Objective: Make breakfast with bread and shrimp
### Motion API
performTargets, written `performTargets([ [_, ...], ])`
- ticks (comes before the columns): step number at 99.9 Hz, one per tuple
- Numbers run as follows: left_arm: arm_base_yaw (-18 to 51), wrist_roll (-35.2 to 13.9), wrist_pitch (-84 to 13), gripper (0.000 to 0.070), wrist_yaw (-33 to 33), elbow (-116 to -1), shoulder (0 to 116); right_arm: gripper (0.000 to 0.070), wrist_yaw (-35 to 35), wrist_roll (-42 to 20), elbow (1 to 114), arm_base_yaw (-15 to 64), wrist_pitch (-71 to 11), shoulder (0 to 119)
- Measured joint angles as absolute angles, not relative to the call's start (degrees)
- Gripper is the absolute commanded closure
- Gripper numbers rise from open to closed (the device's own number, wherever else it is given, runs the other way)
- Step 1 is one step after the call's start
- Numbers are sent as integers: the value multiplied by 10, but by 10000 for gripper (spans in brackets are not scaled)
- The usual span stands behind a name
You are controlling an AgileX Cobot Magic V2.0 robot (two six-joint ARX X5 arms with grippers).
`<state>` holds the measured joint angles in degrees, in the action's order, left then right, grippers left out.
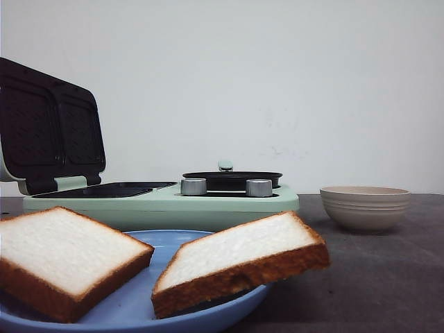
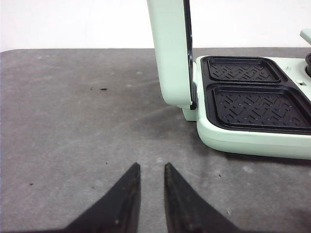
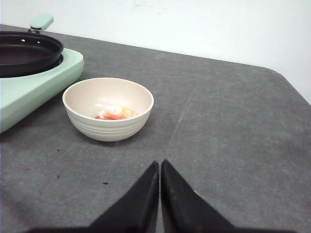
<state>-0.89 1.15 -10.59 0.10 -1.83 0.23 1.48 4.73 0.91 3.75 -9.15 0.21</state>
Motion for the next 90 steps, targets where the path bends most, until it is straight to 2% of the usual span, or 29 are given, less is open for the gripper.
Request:
performTargets([
  [56, -9, 8, -106, 700, 4, -18, 2, 700, 15, 31, 9, 37, -91, 2],
  [67, -9, -20, -106, 700, 7, -18, 2, 700, 15, -1, 9, 37, -91, 2],
  [90, -9, -116, -106, 699, 8, -19, 2, 700, 15, -86, 11, 37, -93, 2],
])
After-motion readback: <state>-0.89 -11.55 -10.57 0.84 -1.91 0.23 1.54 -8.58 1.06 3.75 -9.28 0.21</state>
